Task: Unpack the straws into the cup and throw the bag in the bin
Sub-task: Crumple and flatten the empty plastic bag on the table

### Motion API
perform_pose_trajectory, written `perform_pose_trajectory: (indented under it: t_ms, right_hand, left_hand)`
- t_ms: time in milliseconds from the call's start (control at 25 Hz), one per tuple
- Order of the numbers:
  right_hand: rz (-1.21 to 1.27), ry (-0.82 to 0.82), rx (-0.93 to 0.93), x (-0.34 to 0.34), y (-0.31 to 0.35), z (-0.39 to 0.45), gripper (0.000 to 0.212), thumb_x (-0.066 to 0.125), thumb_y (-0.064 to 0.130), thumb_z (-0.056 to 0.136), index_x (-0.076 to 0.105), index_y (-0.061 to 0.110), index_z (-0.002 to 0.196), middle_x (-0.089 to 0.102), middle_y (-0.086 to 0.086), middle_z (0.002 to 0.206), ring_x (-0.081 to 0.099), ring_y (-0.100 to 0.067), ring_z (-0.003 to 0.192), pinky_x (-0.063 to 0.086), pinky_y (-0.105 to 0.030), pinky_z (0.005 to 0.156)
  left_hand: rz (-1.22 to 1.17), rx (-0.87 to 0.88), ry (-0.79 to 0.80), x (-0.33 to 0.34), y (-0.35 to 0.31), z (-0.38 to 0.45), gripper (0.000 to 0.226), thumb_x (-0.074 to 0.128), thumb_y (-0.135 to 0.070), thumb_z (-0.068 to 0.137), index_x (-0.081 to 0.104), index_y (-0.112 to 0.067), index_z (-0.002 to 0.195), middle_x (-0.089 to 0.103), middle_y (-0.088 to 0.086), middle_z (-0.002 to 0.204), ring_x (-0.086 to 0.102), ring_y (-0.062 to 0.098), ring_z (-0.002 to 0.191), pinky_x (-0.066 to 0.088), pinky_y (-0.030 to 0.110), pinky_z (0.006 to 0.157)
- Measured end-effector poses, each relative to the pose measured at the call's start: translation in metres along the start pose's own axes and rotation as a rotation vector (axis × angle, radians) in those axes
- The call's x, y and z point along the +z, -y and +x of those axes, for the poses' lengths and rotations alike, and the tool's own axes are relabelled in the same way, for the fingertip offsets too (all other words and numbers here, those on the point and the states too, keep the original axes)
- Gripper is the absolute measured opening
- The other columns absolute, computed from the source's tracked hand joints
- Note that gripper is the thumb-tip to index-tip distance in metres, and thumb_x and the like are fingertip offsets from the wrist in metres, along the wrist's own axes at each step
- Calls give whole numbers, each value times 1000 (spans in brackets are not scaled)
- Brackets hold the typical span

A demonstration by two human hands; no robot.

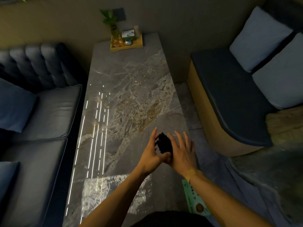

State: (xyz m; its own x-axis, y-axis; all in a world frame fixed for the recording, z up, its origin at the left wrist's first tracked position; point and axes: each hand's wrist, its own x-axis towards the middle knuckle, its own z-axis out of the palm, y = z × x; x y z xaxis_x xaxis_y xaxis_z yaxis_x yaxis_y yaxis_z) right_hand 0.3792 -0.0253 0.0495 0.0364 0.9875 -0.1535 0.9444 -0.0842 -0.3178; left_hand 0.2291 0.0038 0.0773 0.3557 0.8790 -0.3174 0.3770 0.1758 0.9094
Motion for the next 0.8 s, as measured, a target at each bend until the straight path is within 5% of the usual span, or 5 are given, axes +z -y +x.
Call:
perform_pose_trajectory:
  t_ms: [240,480,600,800]
  right_hand:
    - [125,-32,-15,-15,-28,-21,116,49,84,63,7,24,153,8,-2,163,0,-26,150,18,-53,119]
    - [165,-32,111,-9,-84,-68,79,47,63,87,23,23,151,22,1,160,24,-22,144,30,-39,113]
    - [-23,151,69,-6,-97,-72,53,44,53,92,48,26,138,42,4,149,33,-17,139,30,-33,110]
    - [-132,379,-47,-4,-80,-63,46,45,48,93,50,27,134,54,3,136,47,-19,127,39,-35,101]
  left_hand:
    - [-12,-15,-12,-6,21,-21,111,85,-44,64,10,-53,145,32,-17,148,34,1,134,31,21,102]
    - [179,-129,-11,-37,64,-50,90,83,-33,65,35,-40,141,39,-10,148,37,9,133,33,21,100]
    - [409,-182,66,-61,83,-66,70,78,-38,69,46,-42,131,45,-5,141,45,15,128,40,27,100]
    - [745,-220,171,-106,105,-84,58,74,-40,74,54,-30,128,48,0,138,49,17,122,43,36,103]
